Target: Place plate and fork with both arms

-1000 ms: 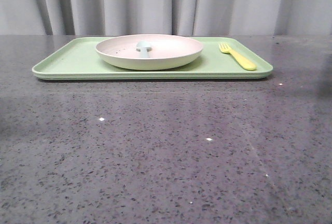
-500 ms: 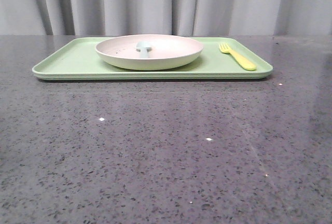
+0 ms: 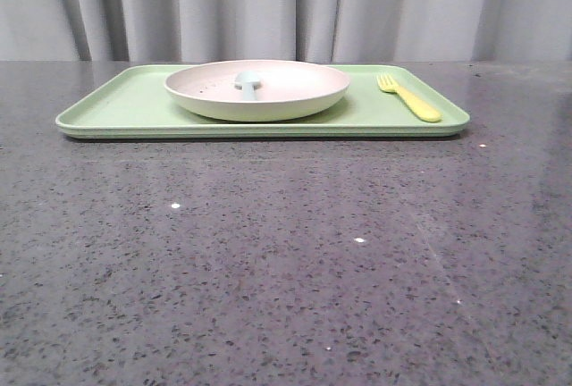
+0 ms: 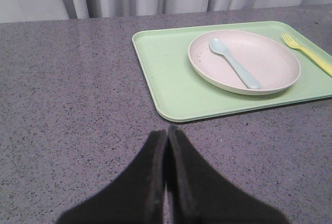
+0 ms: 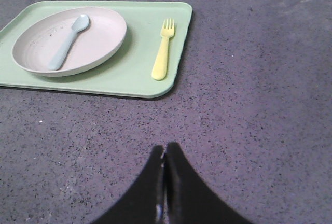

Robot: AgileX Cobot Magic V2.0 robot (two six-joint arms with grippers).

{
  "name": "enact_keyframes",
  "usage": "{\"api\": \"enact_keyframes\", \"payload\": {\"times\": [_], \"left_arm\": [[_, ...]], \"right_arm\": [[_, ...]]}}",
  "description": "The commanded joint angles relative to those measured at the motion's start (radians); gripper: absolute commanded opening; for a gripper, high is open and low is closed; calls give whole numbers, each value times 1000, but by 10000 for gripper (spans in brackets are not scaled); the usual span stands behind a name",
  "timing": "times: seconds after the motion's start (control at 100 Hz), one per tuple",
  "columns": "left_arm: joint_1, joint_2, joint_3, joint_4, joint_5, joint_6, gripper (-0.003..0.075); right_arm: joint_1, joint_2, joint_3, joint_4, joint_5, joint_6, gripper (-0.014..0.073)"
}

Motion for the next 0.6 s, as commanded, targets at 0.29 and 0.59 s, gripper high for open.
{"api": "enact_keyframes", "payload": {"times": [0.29,0.59], "left_arm": [[3,-94,40,-1,-77,-8,-20],[3,-94,40,-1,-77,-8,-20]], "right_arm": [[-5,-139,48,-20,-77,-11,-67],[-5,-139,48,-20,-76,-11,-67]]}}
